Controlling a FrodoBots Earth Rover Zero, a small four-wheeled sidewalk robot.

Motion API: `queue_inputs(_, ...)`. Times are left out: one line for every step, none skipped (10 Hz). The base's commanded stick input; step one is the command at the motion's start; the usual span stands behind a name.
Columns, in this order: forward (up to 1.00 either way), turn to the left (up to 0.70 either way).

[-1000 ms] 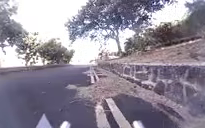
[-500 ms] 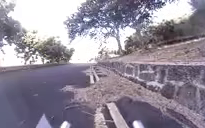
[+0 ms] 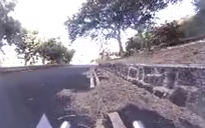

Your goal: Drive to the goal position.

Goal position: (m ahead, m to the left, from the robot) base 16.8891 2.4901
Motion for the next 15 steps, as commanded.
queue_inputs(0.5, 0.02)
queue_inputs(0.5, 0.0)
queue_inputs(0.5, 0.0)
queue_inputs(0.5, 0.0)
queue_inputs(0.05, 0.02)
queue_inputs(0.14, 0.05)
queue_inputs(0.22, 0.09)
queue_inputs(0.3, 0.12)
queue_inputs(0.38, 0.15)
queue_inputs(0.46, 0.19)
queue_inputs(0.55, 0.22)
queue_inputs(0.63, 0.25)
queue_inputs(0.69, 0.28)
queue_inputs(0.69, 0.28)
queue_inputs(0.69, 0.28)
